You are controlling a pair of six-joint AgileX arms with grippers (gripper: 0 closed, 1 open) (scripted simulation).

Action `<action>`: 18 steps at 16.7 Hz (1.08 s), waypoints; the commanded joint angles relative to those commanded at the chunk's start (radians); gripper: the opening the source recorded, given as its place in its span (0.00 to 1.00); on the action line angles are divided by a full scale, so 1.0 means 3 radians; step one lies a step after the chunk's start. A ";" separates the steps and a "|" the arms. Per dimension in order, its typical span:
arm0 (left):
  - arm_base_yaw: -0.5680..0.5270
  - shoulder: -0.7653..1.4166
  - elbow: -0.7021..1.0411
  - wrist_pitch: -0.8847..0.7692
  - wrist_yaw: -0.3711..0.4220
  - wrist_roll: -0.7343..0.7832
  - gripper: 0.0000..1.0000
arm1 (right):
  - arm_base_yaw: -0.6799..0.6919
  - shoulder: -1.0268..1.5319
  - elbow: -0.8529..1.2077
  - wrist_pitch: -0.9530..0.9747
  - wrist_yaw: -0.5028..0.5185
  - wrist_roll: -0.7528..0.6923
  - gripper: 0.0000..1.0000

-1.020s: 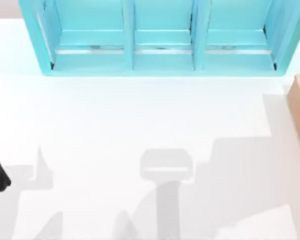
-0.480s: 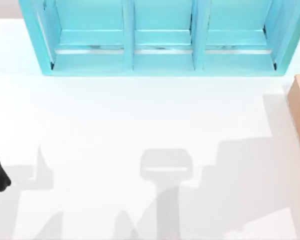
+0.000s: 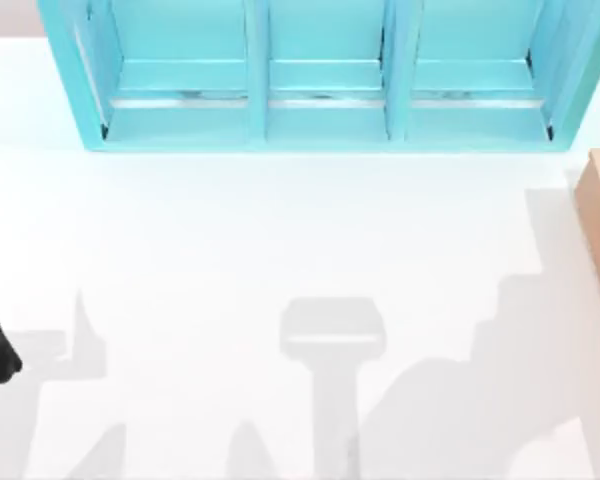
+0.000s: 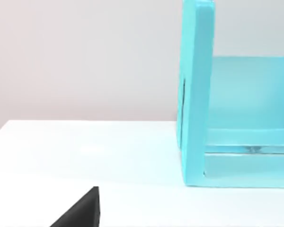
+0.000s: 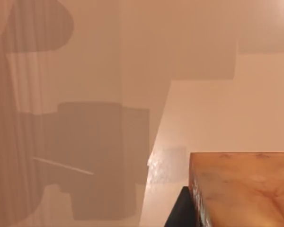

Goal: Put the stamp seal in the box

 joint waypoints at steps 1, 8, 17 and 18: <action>0.0000 0.0000 0.0000 0.0000 0.0000 0.0000 1.00 | 0.0000 0.0000 0.0000 0.0000 0.0000 0.0000 0.00; 0.0000 0.0000 0.0000 0.0000 0.0000 0.0000 1.00 | 0.0000 0.0000 0.0000 0.0000 0.0000 0.0000 0.38; 0.0000 0.0000 0.0000 0.0000 0.0000 0.0000 1.00 | 0.0000 0.0000 0.0000 0.0000 0.0000 0.0000 1.00; 0.0000 0.0000 0.0000 0.0000 0.0000 0.0000 1.00 | 0.0000 0.0000 0.0000 0.0000 0.0000 0.0000 1.00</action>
